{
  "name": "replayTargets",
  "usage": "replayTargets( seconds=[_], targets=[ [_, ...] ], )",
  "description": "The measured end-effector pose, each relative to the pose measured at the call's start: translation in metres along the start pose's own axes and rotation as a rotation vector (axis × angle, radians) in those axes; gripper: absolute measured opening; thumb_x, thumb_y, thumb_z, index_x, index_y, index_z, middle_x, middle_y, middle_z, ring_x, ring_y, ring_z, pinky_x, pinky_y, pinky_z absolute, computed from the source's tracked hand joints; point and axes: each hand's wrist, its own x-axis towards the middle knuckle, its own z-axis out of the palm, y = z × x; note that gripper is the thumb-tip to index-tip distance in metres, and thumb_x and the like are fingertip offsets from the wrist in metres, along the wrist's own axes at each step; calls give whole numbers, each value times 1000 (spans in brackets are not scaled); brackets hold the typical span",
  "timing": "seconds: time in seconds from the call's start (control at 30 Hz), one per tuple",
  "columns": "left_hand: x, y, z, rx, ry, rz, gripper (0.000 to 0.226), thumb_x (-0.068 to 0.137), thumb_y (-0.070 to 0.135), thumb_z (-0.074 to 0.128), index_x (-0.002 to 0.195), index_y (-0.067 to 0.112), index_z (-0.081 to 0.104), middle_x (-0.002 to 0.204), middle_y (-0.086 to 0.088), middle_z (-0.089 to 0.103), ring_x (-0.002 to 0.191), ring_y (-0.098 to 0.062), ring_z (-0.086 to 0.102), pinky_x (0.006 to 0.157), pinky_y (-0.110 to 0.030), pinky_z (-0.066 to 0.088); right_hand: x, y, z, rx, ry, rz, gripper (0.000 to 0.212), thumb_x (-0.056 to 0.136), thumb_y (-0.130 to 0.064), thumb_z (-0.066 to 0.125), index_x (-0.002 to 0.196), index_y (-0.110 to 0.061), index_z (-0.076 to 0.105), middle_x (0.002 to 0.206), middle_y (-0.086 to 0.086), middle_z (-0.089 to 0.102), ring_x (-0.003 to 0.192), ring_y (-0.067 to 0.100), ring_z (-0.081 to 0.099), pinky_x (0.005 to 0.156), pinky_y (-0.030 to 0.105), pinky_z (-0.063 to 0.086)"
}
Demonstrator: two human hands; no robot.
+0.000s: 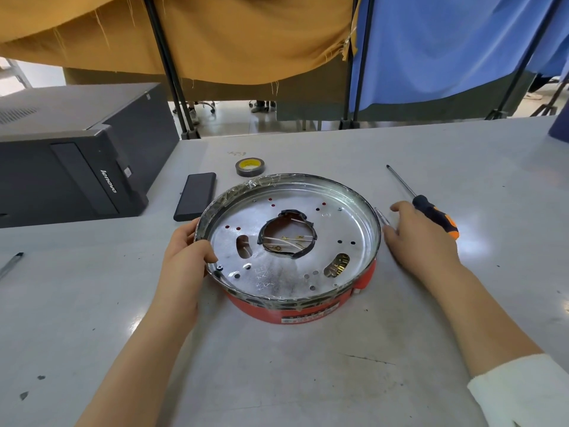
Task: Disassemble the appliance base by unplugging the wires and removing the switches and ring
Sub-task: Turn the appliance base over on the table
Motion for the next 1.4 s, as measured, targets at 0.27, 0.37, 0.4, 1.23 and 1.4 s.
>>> replayTargets(
  seconds=[0.27, 0.37, 0.4, 1.23, 1.4],
  targets=[
    [4, -4, -2, 30, -8, 24, 55, 69, -4, 41, 115, 21, 60, 103, -4, 64, 91, -22, 57, 74, -33, 45, 1, 11, -8, 460, -97, 21, 22, 85, -27, 50, 93, -35, 69, 56, -10, 59, 55, 2, 55, 53, 26, 40],
    [4, -1, -1, 39, -62, 33, 36, 71, 10, 44, 97, 21, 67, 86, -2, 62, 68, -15, 54, 58, -28, 42, 0, 4, -18, 971, 9, 100, 27, 85, -17, 45, 81, -22, 71, 46, -8, 52, 37, 8, 38, 42, 19, 29],
    [3, 0, -1, 21, -61, 27, 27, 72, 17, 46, 83, 25, 69, 76, 1, 61, 59, -12, 53, 55, -26, 42, -3, 0, -24, 1167, 4, 111, 27, 84, -14, 43, 83, -19, 69, 49, -7, 54, 37, 11, 37, 40, 18, 27],
    [-4, -5, -1, -87, -31, 65, 41, 100, 41, 33, 75, 24, 62, 60, 12, 69, 53, -2, 64, 48, -16, 48, -76, -12, -29, 1005, -228, -394, 72, 48, -38, 90, 87, -33, 30, 144, -26, 40, 128, -1, 47, 97, 12, 41],
    [-11, 12, -19, 99, -104, 270, 48, 100, 45, 26, 79, 31, 66, 79, 13, 69, 72, 0, 62, 77, -27, 45, -84, -7, -54, 1103, -124, -448, 67, 53, -27, 85, 88, -24, 29, 135, -13, 54, 121, 4, 55, 91, 15, 47]
  ],
)
